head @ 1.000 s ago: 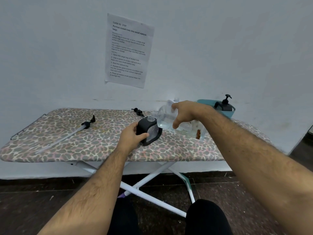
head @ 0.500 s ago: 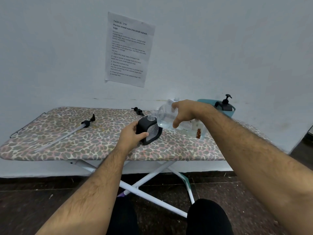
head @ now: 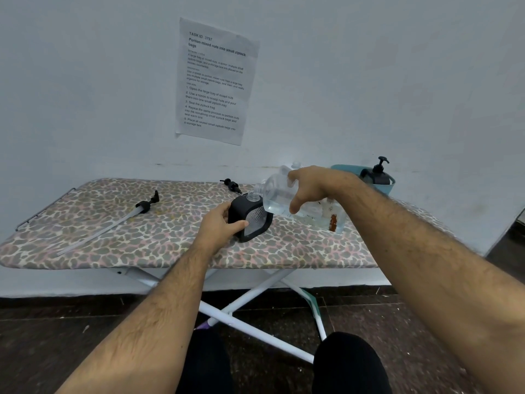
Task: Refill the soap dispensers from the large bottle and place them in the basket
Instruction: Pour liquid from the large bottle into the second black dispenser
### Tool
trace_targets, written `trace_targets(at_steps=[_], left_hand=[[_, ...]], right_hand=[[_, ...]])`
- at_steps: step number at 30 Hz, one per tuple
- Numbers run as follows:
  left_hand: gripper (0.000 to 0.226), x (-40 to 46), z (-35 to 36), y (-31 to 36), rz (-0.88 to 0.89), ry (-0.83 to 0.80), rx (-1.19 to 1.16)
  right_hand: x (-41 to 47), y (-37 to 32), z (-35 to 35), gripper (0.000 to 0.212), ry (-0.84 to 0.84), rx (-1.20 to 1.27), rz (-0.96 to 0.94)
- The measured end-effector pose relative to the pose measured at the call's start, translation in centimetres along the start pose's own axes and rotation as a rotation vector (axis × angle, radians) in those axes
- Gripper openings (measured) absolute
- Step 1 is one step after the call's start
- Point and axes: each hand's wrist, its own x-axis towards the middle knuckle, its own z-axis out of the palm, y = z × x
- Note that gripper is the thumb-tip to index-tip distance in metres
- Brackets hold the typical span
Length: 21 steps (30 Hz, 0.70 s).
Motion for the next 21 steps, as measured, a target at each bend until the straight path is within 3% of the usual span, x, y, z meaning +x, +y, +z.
trace_targets(at_steps=[21], left_hand=[[0.058, -0.3, -0.07, 0.43, -0.006, -0.004, -0.001]], right_hand=[[-0.44, -0.29, -0.37, 0.074, -0.034, 0.021, 0.038]])
